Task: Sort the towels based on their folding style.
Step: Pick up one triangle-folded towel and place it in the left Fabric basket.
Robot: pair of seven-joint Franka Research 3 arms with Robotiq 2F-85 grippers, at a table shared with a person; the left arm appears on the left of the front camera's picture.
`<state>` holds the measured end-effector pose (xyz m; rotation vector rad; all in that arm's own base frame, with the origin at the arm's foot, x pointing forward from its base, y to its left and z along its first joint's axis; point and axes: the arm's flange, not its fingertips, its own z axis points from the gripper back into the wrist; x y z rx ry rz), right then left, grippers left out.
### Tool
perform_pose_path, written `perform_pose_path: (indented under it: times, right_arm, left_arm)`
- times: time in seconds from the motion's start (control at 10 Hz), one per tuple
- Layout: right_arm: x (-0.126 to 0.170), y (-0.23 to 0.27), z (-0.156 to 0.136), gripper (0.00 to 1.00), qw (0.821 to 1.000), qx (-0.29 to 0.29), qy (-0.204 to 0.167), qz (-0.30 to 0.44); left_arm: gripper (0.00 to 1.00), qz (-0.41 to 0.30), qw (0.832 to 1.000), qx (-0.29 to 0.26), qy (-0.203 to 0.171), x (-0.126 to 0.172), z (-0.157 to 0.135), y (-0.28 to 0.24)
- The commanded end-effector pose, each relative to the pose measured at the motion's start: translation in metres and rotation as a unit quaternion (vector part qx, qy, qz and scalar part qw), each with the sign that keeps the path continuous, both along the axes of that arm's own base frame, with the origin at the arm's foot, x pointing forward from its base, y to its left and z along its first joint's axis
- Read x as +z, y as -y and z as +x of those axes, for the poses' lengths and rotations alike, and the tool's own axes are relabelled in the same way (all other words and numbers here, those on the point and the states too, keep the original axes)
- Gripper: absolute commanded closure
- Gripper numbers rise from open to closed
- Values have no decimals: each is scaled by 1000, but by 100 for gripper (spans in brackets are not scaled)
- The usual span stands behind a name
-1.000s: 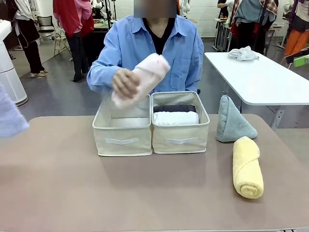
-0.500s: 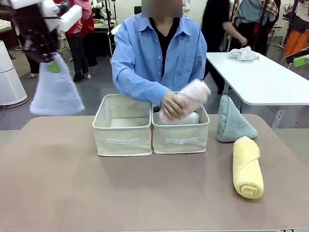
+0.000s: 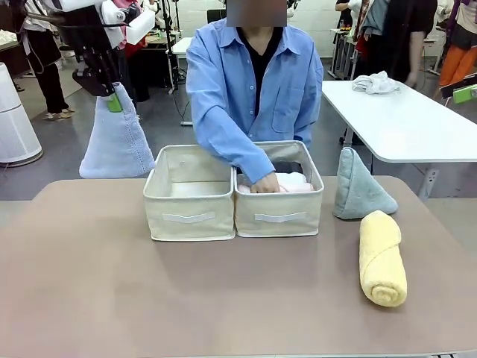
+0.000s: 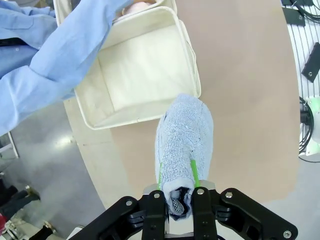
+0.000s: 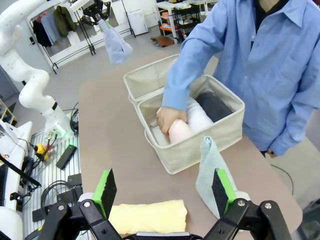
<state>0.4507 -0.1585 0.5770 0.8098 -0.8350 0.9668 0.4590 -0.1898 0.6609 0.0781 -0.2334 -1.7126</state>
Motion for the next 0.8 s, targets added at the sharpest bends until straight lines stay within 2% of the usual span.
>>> perform_pose_path:
  times: [0.0,0.3,0.4,0.7]
  right_arm:
    - [0,-1,-1,0,1000,1,1,4]
    - [0,-1,-1,0,1000,1,1,4]
    - [0,-1,-1,0,1000,1,1,4]
    - [0,-1,-1,0,1000,1,1,4]
  left_arm:
    - [84,4,1000,2,9,3,-9,-1]
    - [84,1,1000,-2,3,2,-3,3]
    - [84,3,999,-24,32,11,-6,23]
    - [84,2,998,-42,41,30,7,81]
